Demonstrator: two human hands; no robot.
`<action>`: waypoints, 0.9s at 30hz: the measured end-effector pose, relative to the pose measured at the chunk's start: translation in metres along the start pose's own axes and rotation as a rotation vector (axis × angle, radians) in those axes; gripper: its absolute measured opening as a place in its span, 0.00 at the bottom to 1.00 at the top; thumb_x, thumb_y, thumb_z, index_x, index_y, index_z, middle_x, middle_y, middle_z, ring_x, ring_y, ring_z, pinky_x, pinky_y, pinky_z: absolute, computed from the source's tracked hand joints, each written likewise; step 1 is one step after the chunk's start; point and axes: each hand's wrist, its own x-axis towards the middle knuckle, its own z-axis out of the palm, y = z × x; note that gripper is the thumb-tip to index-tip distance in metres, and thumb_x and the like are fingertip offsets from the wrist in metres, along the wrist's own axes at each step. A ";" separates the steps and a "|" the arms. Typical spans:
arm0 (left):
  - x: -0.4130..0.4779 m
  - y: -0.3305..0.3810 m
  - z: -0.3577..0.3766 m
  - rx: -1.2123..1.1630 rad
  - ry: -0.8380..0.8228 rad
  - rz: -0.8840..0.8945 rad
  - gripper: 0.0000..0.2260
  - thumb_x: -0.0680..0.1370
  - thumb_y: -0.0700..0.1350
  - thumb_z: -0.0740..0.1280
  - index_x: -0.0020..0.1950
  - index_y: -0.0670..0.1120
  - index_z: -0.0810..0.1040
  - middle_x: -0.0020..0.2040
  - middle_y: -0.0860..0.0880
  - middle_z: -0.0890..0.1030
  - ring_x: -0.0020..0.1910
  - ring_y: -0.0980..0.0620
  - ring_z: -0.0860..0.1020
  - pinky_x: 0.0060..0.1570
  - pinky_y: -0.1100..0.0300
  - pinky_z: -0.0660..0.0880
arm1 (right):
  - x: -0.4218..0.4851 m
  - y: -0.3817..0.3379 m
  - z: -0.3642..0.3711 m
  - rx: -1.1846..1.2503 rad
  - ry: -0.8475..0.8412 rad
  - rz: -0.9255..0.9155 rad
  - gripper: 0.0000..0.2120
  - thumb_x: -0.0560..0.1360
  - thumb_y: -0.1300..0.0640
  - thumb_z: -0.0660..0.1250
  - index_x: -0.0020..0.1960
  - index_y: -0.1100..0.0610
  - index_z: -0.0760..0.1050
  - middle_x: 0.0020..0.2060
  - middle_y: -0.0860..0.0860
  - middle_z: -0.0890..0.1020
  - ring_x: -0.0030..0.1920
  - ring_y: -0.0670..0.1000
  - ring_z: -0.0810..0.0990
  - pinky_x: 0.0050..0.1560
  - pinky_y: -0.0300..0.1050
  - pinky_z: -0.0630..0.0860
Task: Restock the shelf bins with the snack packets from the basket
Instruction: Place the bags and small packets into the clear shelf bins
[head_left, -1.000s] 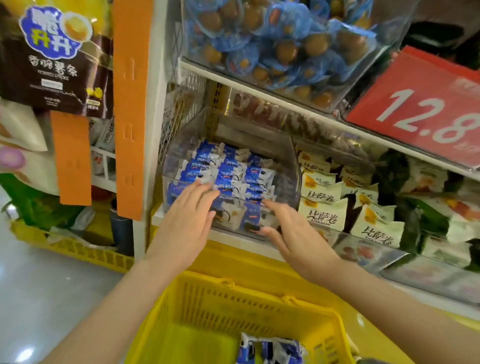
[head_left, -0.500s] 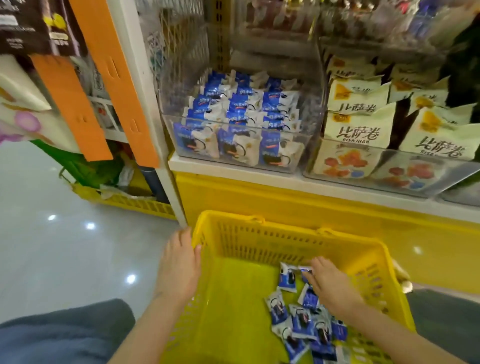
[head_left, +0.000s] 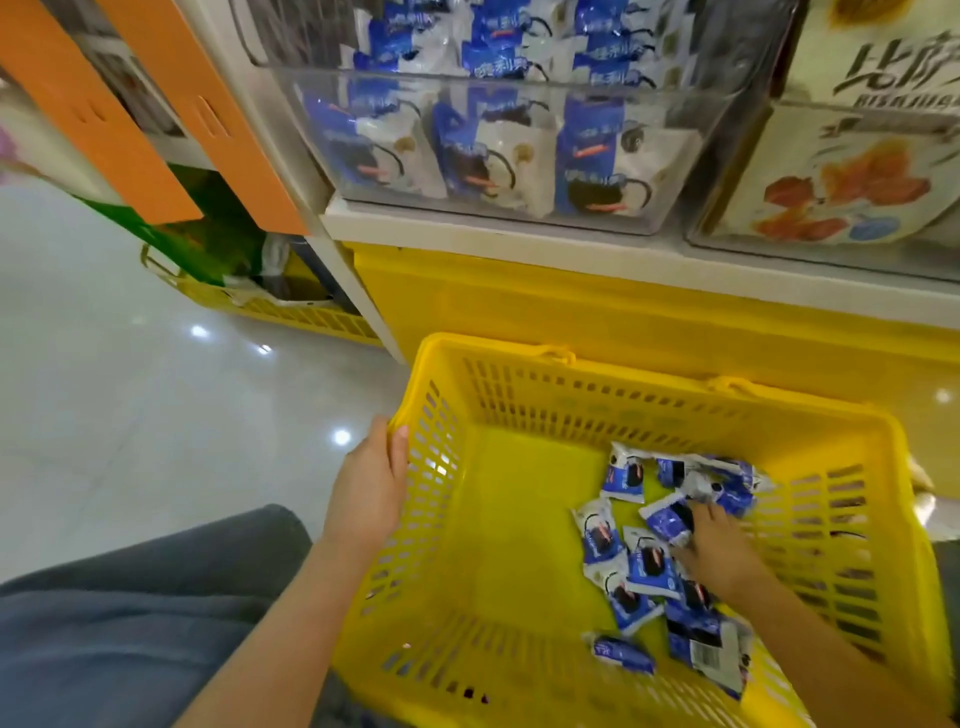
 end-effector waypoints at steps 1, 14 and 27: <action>0.000 0.000 0.000 -0.005 0.006 0.008 0.11 0.81 0.51 0.53 0.43 0.45 0.65 0.33 0.45 0.74 0.35 0.40 0.74 0.33 0.54 0.63 | 0.001 -0.002 0.002 -0.026 0.007 -0.003 0.33 0.79 0.47 0.60 0.76 0.58 0.48 0.73 0.56 0.59 0.72 0.57 0.60 0.70 0.46 0.61; -0.003 0.010 0.000 0.176 0.028 0.130 0.16 0.81 0.46 0.57 0.65 0.39 0.68 0.58 0.38 0.74 0.56 0.39 0.72 0.53 0.48 0.68 | -0.031 -0.052 -0.025 0.525 0.085 -0.222 0.25 0.77 0.54 0.64 0.70 0.56 0.58 0.41 0.51 0.76 0.31 0.45 0.75 0.26 0.32 0.67; -0.075 0.060 0.065 -0.719 -0.444 -0.305 0.11 0.81 0.46 0.58 0.60 0.43 0.72 0.50 0.46 0.79 0.45 0.53 0.77 0.39 0.69 0.72 | -0.119 -0.125 -0.047 1.431 -0.273 -0.281 0.08 0.80 0.59 0.58 0.55 0.59 0.73 0.43 0.52 0.80 0.46 0.48 0.80 0.52 0.43 0.77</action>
